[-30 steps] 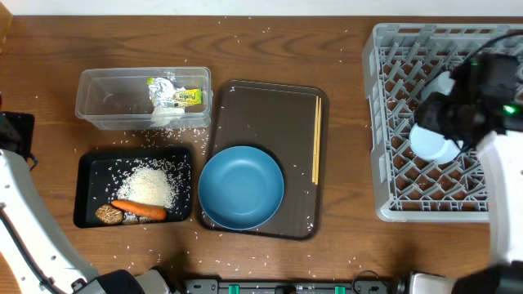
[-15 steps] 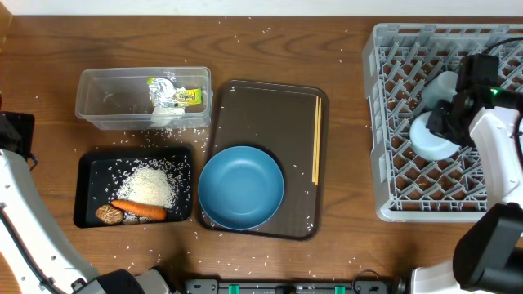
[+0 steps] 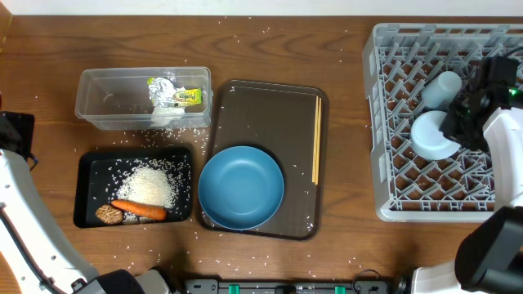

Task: Sort waste into correct bins and load items into the dishwasher rack
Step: 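Adjust the bowl in the rack and release it with the right gripper, then reach the right gripper to the blue plate rim and lift it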

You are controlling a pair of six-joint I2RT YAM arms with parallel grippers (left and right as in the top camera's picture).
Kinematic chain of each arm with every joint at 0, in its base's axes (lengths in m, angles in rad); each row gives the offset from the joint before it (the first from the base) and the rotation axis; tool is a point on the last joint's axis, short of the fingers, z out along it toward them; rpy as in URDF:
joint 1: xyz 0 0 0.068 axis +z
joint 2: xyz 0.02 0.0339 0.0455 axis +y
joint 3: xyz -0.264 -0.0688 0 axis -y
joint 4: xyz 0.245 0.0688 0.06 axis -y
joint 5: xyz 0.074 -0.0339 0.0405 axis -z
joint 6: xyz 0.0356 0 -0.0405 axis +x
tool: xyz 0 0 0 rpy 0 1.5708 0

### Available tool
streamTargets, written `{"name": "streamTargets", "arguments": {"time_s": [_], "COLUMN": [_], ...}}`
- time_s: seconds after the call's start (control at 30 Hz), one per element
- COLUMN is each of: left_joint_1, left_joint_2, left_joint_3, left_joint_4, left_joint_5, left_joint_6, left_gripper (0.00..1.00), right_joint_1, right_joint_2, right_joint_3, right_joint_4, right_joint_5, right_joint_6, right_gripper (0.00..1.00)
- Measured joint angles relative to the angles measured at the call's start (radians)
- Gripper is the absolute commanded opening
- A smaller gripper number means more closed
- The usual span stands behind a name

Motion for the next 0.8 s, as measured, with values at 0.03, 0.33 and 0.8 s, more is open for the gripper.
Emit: {"name": "streamTargets", "arguments": {"time_s": [0.03, 0.33, 0.8], "left_joint_1": [0.0, 0.0, 0.0], "left_joint_2": [0.0, 0.0, 0.0], "left_joint_3": [0.0, 0.0, 0.0], "left_joint_4": [0.0, 0.0, 0.0], "left_joint_5": [0.0, 0.0, 0.0], "left_joint_6": [0.0, 0.0, 0.0], "left_gripper": [0.98, 0.98, 0.98], "right_joint_1": [0.014, 0.353, 0.989], "right_joint_2": [-0.01, -0.101, 0.123], "right_joint_3": [0.011, 0.06, 0.06], "right_joint_4": [0.011, 0.157, 0.198], "right_joint_5": [-0.054, -0.544, -0.588], "right_joint_6": [-0.014, -0.244, -0.452], "right_gripper": [0.38, 0.76, 0.78]}}
